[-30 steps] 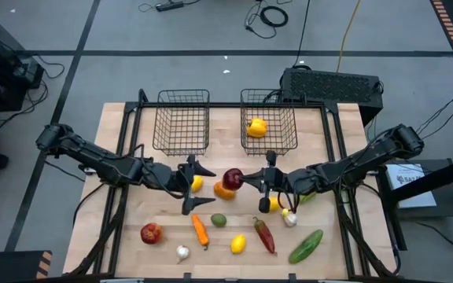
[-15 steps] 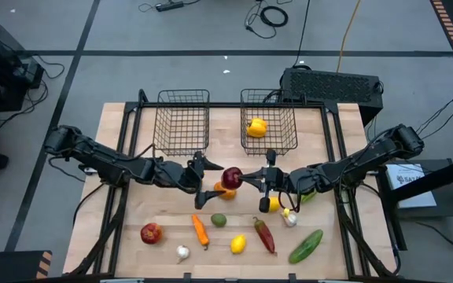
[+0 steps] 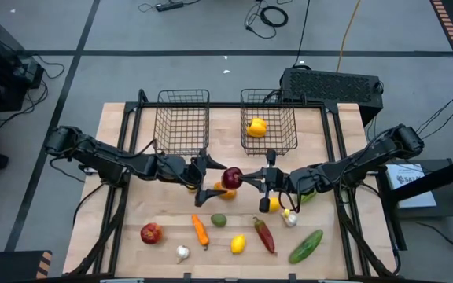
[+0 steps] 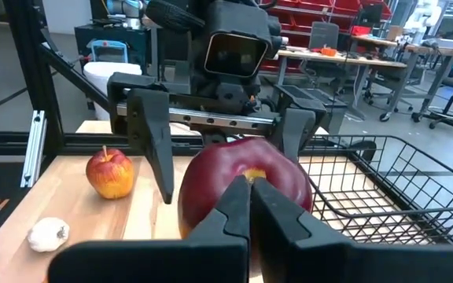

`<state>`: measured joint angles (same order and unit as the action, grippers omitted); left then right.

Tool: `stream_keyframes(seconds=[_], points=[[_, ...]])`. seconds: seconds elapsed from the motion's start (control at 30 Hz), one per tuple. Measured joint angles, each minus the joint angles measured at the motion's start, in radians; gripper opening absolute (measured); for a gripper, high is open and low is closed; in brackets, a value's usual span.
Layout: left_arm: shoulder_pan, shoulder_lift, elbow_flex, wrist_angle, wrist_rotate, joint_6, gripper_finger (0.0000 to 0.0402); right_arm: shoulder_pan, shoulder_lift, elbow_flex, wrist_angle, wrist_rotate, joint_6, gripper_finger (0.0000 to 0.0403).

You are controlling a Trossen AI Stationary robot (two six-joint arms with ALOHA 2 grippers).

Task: Sort produce into baskets
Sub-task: Put the top red apple into the left mesh basket

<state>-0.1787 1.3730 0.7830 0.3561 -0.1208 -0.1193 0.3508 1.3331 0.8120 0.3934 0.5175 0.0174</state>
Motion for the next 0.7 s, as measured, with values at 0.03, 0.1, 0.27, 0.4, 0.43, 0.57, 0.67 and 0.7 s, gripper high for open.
stream_keyframes(seconds=[0.03, 0.1, 0.27, 0.4, 0.43, 0.57, 0.67, 0.7], points=[[0.000, 0.000, 0.000, 0.001, 0.011, 0.002, 0.0398, 0.000, 0.000, 0.000, 0.001, 0.000, 0.000, 0.0000], [0.000, 0.000, 0.000, -0.004, 0.021, 0.003, 0.0391, 0.000, 0.000, 0.000, 0.005, 0.000, -0.002, 0.0000], [0.004, 0.022, 0.000, -0.001, 0.006, 0.005, 0.0365, 0.000, 0.000, 0.000, 0.022, -0.001, -0.007, 0.0000], [0.009, 0.045, 0.000, 0.039, 0.008, 0.005, 0.0357, 0.000, 0.000, 0.000, 0.023, -0.003, -0.007, 0.0000], [0.010, 0.048, 0.000, 0.043, 0.011, 0.005, 0.0357, 0.000, 0.000, 0.000, 0.023, -0.005, -0.007, 0.0000], [0.016, 0.052, 0.000, 0.057, 0.018, 0.007, 0.0356, 0.000, 0.000, 0.000, 0.023, -0.025, -0.007, 0.0000], [0.016, 0.052, 0.000, 0.055, 0.018, 0.024, 0.0356, 0.000, 0.000, 0.000, 0.022, -0.026, -0.007, 0.0000], [0.016, 0.052, 0.000, 0.055, 0.018, 0.029, 0.0356, 0.000, 0.000, 0.000, 0.021, -0.026, -0.007, 0.0000]])
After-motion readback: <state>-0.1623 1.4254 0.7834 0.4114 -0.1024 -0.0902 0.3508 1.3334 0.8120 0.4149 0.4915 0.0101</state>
